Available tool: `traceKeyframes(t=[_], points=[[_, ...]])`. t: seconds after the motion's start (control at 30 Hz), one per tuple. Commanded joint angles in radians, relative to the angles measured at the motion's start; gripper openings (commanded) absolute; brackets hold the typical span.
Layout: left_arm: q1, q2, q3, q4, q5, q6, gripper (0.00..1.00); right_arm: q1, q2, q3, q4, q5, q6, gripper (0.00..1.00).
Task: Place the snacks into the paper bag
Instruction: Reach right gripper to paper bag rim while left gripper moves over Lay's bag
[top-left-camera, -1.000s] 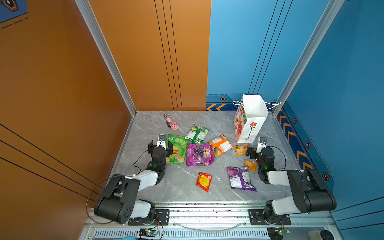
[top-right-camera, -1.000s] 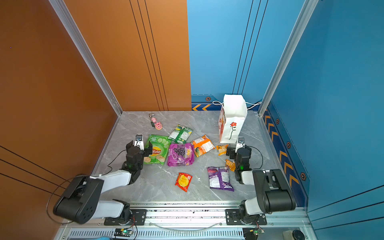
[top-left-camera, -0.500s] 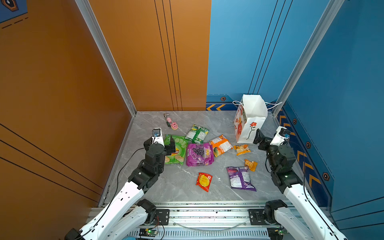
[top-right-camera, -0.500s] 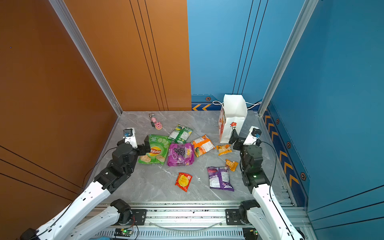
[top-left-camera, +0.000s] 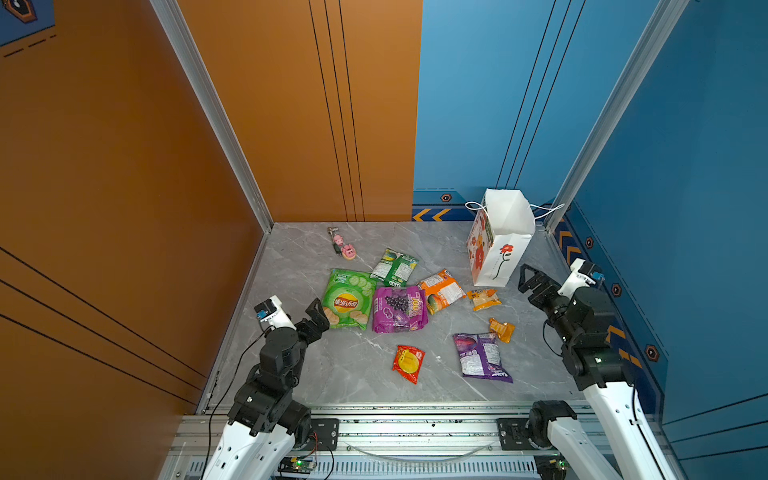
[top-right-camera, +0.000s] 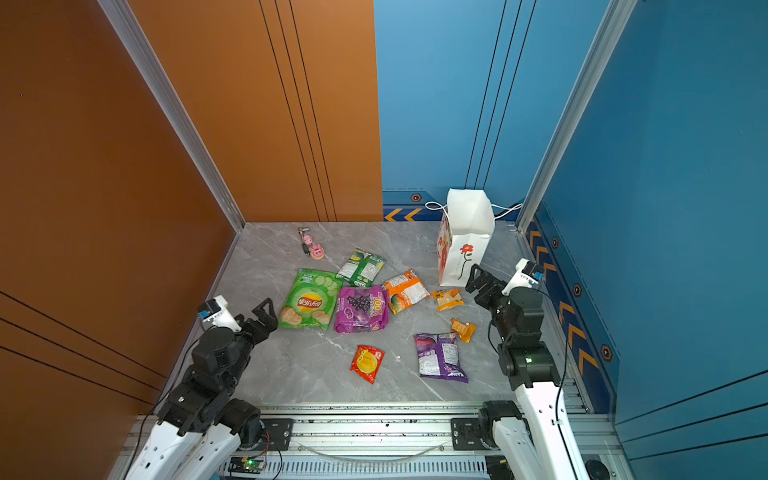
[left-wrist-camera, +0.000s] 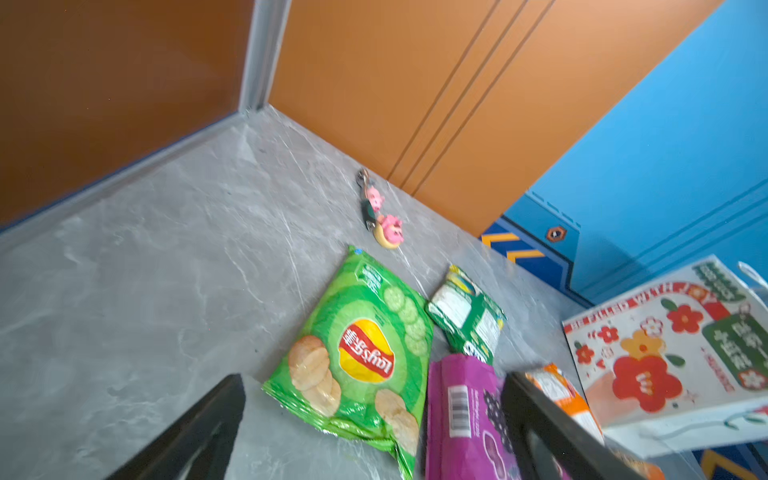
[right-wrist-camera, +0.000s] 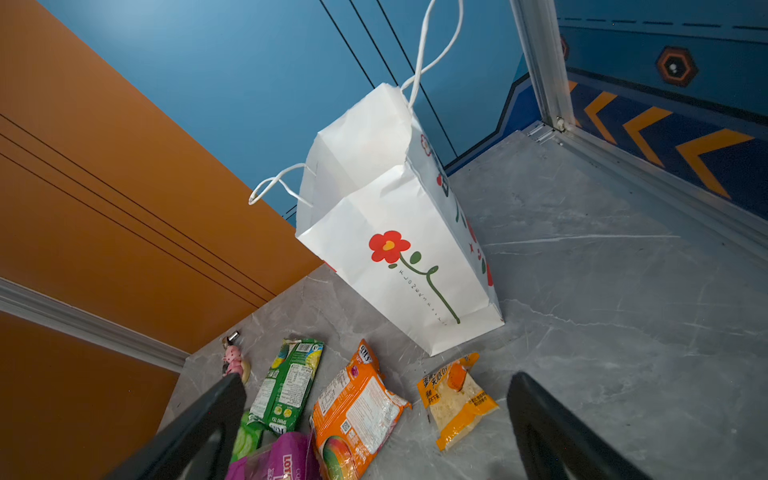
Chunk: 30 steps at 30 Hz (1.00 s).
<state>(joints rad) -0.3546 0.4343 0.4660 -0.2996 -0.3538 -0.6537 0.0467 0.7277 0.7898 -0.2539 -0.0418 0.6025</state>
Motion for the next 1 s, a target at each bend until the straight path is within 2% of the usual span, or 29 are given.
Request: traceKeyframes(t=[0.0, 0.07, 0.17, 0.27, 0.37, 0.47, 0.57, 0.67, 0.87, 0.97], points=[[-0.012, 0.161, 0.025, 0.100, 0.186, 0.069, 0.98, 0.027, 0.080, 0.171, -0.216, 0.046, -0.122, 1.00], [-0.047, 0.277, 0.078, 0.096, 0.176, 0.130, 0.98, 0.036, 0.142, 0.267, -0.275, 0.090, -0.164, 1.00], [-0.108, 0.380, 0.121, 0.122, 0.059, 0.172, 0.98, 0.041, 0.244, 0.399, -0.318, 0.120, -0.203, 1.00], [-0.121, 0.448, 0.124, 0.246, 0.066, 0.270, 0.98, 0.042, 0.363, 0.542, -0.367, 0.171, -0.228, 0.98], [-0.115, 0.515, 0.120, 0.268, 0.033, 0.301, 0.98, 0.042, 0.507, 0.697, -0.427, 0.144, -0.273, 0.93], [-0.139, 0.543, 0.092, 0.275, -0.004, 0.318, 0.98, 0.039, 0.644, 0.832, -0.497, 0.168, -0.298, 0.90], [-0.140, 0.553, 0.074, 0.316, 0.022, 0.329, 0.98, 0.012, 0.751, 0.909, -0.521, 0.203, -0.290, 0.87], [-0.133, 0.576, 0.067, 0.321, 0.008, 0.335, 0.98, -0.039, 0.845, 0.983, -0.543, 0.193, -0.274, 0.83], [-0.103, 0.631, 0.079, 0.313, 0.008, 0.322, 0.98, -0.078, 1.006, 1.133, -0.603, 0.173, -0.240, 0.78], [-0.101, 0.618, 0.077, 0.303, -0.005, 0.327, 0.98, -0.094, 1.127, 1.281, -0.673, 0.179, -0.228, 0.74]])
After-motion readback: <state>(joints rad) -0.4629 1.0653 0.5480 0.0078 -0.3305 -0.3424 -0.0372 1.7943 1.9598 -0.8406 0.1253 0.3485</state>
